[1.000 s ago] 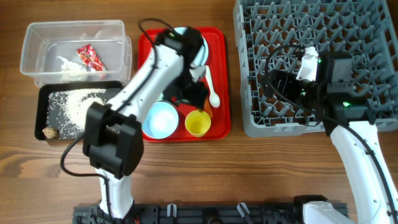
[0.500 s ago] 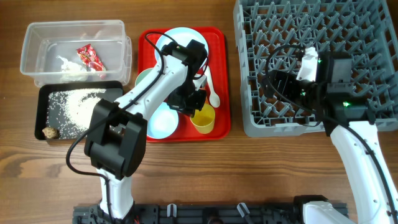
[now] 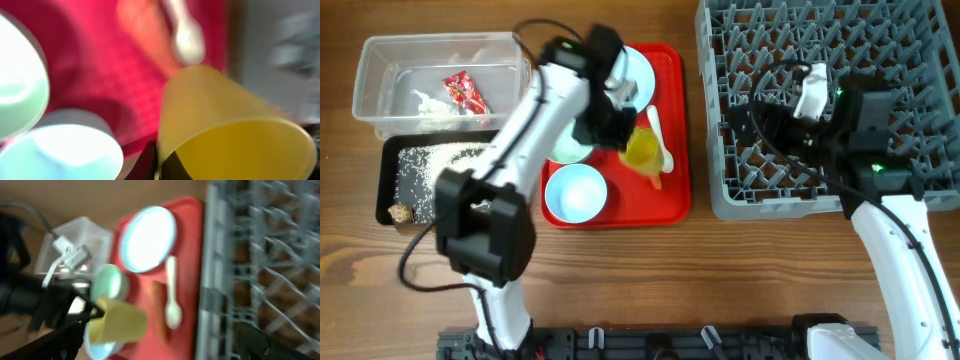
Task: Sort waste into correct bins and load items into the dishwasher rack
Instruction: 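Lift the yellow cup toward the right gripper and grasp it with right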
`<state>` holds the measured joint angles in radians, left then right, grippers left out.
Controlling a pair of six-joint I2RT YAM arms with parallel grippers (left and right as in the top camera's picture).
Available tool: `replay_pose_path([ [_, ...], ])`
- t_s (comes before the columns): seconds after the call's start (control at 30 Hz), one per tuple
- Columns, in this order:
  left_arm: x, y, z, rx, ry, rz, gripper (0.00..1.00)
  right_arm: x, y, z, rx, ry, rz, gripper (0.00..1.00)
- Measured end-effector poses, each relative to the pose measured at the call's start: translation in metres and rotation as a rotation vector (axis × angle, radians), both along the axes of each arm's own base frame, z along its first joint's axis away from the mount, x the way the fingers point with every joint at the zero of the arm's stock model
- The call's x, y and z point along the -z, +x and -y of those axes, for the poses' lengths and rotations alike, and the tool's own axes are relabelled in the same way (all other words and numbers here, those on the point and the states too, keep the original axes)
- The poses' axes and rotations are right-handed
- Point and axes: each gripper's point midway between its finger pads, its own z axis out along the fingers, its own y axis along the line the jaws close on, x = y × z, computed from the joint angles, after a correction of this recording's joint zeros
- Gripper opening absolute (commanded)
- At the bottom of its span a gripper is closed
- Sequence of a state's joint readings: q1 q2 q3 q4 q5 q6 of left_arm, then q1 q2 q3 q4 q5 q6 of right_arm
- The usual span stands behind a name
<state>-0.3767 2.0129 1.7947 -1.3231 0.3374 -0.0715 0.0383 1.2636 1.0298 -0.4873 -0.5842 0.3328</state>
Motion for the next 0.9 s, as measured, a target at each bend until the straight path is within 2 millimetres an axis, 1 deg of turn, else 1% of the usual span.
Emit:
replay_pose_path([
  [0.07,-0.027,0.018,0.013,0.013,-0.182,0.063,0.04,-0.018,0.004,-0.011,-0.06,0.053,0.079,1.0],
  [0.13,-0.055,0.031,0.028,0.045,-0.375,0.122,0.04,-0.036,0.005,-0.022,-0.132,0.098,0.157,1.0],
  [0.17,-0.069,0.035,0.033,0.061,-0.469,0.141,0.04,-0.045,0.004,-0.027,-0.171,0.119,0.195,1.0],
  [0.23,-0.09,0.039,0.042,0.09,-0.614,0.17,0.04,-0.057,0.001,-0.034,-0.233,0.141,0.252,1.0],
  [0.27,-0.102,0.041,0.046,0.109,-0.699,0.186,0.04,-0.06,-0.001,-0.037,-0.258,0.145,0.273,1.0],
  [0.3,-0.111,0.042,0.049,0.123,-0.754,0.194,0.04,-0.063,-0.002,-0.039,-0.282,0.149,0.293,1.0],
  [0.4,-0.143,0.038,0.057,0.18,-0.953,0.206,0.04,-0.073,-0.01,-0.047,-0.371,0.155,0.365,1.0],
  [0.5,-0.165,0.032,0.06,0.225,-1.086,0.204,0.04,-0.08,-0.018,-0.053,-0.452,0.16,0.43,1.0],
  [0.63,-0.181,0.024,0.062,0.249,-1.184,0.175,0.04,-0.097,-0.027,-0.06,-0.556,0.17,0.549,1.0],
  [0.73,-0.186,0.02,0.063,0.253,-1.214,0.154,0.04,-0.107,-0.034,-0.064,-0.614,0.177,0.62,1.0],
  [0.9,-0.191,0.008,0.076,0.28,-1.244,0.106,0.04,-0.115,-0.039,-0.068,-0.657,0.177,0.679,1.0],
])
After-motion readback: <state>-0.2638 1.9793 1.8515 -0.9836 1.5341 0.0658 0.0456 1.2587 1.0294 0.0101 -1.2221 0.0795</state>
